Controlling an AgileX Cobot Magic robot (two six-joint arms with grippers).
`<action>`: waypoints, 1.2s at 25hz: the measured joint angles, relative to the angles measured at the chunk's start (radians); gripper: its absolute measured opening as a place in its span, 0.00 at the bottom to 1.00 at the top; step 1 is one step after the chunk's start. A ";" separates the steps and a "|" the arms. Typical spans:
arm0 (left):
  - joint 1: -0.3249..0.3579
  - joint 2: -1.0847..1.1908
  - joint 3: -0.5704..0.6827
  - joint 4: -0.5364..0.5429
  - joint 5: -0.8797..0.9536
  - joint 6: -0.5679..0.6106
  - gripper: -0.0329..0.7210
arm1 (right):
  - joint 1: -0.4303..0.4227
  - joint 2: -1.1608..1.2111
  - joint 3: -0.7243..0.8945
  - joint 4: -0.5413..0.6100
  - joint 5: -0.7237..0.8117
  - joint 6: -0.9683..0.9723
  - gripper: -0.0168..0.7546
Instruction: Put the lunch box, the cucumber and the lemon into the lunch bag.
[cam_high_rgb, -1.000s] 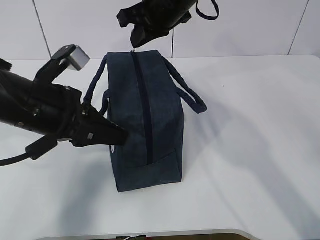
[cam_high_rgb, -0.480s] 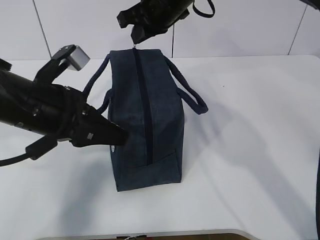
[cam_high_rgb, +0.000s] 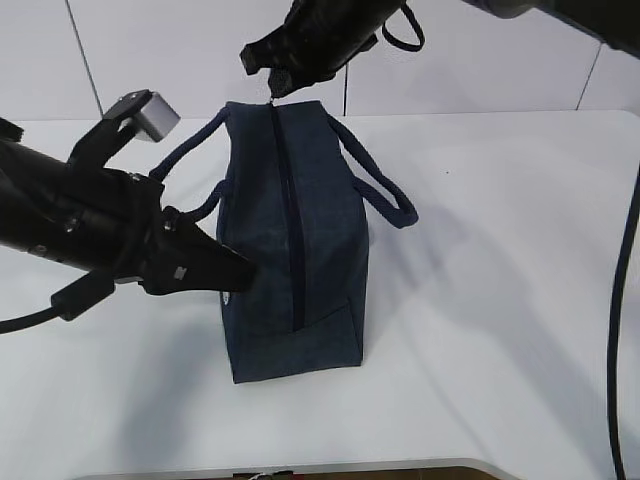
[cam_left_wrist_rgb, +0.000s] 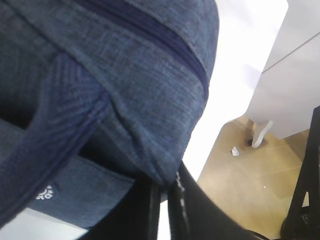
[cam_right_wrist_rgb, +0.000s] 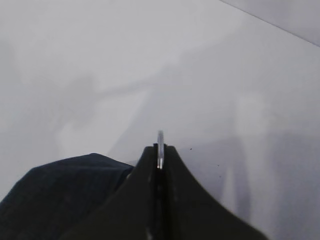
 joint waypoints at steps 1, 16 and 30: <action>0.000 0.000 0.000 0.000 0.000 0.000 0.03 | -0.001 0.004 0.000 -0.004 -0.002 0.000 0.03; 0.000 0.000 0.000 0.002 -0.027 0.000 0.03 | -0.002 0.010 -0.003 -0.059 0.072 -0.021 0.03; 0.000 0.000 0.002 0.034 -0.253 0.002 0.03 | -0.012 -0.023 -0.010 -0.158 0.317 -0.116 0.03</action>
